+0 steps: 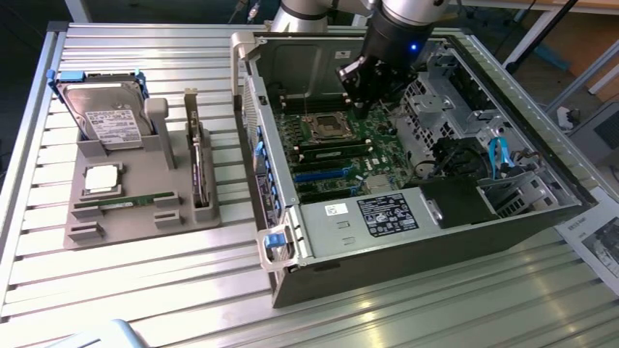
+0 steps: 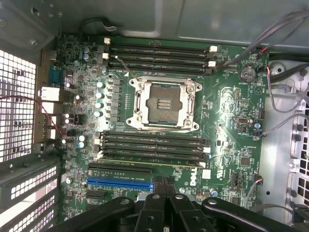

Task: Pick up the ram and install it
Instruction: 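Press down the ram until it locks into place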

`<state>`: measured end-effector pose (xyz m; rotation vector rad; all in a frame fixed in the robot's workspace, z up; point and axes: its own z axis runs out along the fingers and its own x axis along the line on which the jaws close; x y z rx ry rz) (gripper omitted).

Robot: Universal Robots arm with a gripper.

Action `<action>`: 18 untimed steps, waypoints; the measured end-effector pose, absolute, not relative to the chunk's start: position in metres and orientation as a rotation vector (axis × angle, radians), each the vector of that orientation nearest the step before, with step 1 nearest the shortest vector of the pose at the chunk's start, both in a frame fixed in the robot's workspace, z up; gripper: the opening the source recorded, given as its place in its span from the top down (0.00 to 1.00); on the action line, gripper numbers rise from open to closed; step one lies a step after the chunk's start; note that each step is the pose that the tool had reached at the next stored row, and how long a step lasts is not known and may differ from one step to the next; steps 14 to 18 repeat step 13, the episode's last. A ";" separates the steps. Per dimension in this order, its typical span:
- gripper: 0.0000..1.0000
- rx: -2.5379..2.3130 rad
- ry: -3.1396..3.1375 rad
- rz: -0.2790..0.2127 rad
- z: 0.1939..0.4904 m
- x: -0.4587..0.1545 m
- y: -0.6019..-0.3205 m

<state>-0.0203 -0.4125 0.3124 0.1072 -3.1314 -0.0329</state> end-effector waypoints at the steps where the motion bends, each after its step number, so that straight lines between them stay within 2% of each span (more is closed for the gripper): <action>1: 0.90 0.107 -3.131 -0.033 0.312 -0.020 -0.412; 18: 0.90 0.107 -3.131 -0.033 0.312 -0.020 -0.411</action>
